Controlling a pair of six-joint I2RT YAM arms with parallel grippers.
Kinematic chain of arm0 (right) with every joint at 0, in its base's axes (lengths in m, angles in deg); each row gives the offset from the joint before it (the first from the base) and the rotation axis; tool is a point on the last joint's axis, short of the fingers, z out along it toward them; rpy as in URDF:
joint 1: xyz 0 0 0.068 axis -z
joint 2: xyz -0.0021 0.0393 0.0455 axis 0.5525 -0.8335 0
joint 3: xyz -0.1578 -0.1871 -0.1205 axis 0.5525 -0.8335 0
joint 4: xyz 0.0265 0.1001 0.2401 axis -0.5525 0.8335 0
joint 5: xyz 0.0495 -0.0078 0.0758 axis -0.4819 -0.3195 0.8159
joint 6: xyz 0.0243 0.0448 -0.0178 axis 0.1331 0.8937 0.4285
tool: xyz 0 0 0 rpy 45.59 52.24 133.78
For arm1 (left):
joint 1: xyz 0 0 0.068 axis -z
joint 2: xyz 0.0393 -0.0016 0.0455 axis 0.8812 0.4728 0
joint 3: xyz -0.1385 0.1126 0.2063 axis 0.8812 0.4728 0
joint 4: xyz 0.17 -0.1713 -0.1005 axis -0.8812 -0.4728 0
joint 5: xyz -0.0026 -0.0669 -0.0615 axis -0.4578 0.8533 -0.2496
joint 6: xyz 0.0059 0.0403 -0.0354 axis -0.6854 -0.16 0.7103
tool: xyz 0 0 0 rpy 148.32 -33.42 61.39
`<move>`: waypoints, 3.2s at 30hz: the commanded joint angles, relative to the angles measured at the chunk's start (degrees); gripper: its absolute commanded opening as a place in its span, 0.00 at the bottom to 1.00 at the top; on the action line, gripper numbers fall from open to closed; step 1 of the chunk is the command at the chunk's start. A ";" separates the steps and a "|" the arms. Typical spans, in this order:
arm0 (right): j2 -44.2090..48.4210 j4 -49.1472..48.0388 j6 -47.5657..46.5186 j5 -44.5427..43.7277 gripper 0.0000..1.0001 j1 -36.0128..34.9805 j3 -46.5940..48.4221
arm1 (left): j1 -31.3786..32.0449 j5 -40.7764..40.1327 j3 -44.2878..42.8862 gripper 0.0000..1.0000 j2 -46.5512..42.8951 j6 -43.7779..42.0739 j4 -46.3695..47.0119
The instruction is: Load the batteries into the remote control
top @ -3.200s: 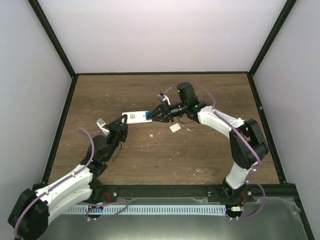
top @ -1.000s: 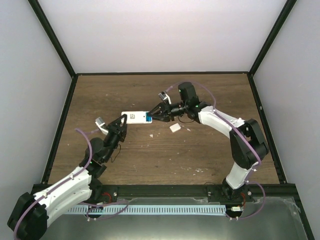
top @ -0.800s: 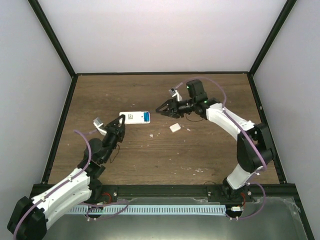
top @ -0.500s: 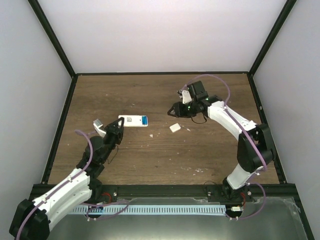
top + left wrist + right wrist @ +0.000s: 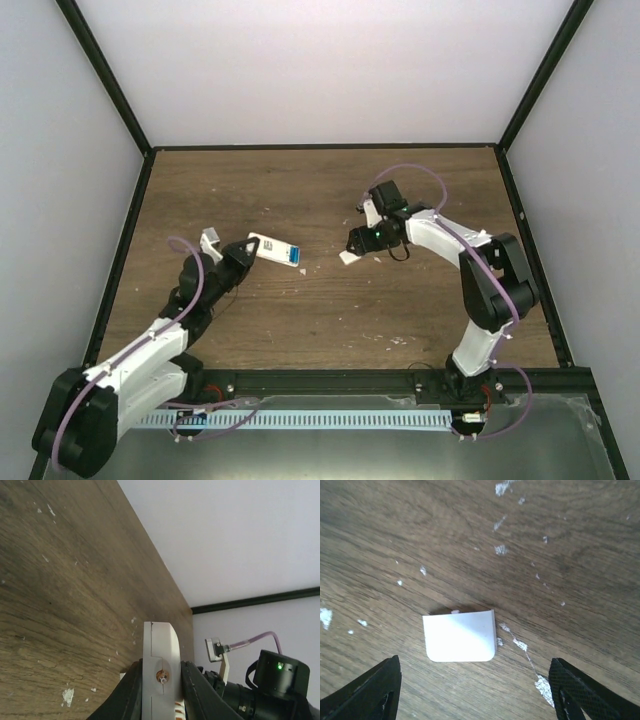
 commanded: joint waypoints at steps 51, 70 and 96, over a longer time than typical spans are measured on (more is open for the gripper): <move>-3.65 -7.55 -11.47 0.61 0.41 -7.25 -4.58 | -6.49 23.47 2.37 0.00 49.86 -8.12 52.11; -1.86 -11.68 -20.82 8.88 0.41 -16.23 -5.09 | -6.93 26.11 2.11 0.00 59.91 -6.51 61.98; -3.65 -12.96 -24.33 8.23 0.41 -17.08 -5.46 | -7.07 27.08 2.85 0.00 61.62 -6.17 63.85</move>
